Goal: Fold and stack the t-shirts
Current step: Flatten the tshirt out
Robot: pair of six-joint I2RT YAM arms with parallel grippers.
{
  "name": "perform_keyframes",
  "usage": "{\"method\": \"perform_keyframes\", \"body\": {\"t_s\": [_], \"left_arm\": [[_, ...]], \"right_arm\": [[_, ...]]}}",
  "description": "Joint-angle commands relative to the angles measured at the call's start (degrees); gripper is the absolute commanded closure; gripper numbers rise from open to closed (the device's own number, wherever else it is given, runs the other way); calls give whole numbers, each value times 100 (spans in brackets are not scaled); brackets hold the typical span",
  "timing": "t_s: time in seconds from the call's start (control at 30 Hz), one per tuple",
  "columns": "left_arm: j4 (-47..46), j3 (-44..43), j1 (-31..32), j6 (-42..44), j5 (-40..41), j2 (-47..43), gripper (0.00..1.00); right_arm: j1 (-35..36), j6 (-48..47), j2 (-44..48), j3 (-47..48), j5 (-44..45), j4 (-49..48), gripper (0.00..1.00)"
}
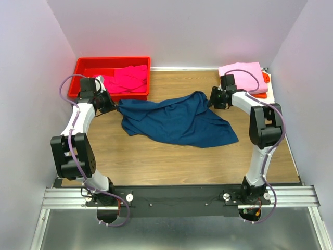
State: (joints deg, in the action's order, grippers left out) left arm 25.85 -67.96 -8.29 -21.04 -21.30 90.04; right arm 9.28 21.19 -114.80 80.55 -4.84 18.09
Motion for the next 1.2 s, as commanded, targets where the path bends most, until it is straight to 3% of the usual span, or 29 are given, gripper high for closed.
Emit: {"method": "perform_keyframes", "body": {"t_s": [0.0, 0.33, 0.53, 0.6, 0.63, 0.7, 0.9, 1.17], "left_arm": [[-36, 3, -49, 73, -182, 5, 100], [43, -50, -50, 100, -146, 40, 100], [70, -68, -58, 126, -129, 40, 100], [79, -77, -67, 135, -138, 84, 100], [70, -85, -67, 135, -146, 84, 100], [43, -103, -67, 135, -146, 119, 100], [-141, -217, -67, 153, -190, 110, 100], [-721, -990, -85, -190, -252, -153, 100]], "right_arm": [[-49, 34, -437, 311, -8, -191, 48], [-49, -115, -956, 813, 115, -288, 51], [-49, -133, -1044, 804, 18, -271, 61], [-49, -194, -1123, 787, 27, -271, 73], [-49, -194, -1132, 778, 53, -271, 88], [-58, -168, -1176, 769, 167, -271, 100], [-58, -106, -1045, 865, 291, -271, 100], [-163, -168, 342, 1190, 791, -183, 100]]}}
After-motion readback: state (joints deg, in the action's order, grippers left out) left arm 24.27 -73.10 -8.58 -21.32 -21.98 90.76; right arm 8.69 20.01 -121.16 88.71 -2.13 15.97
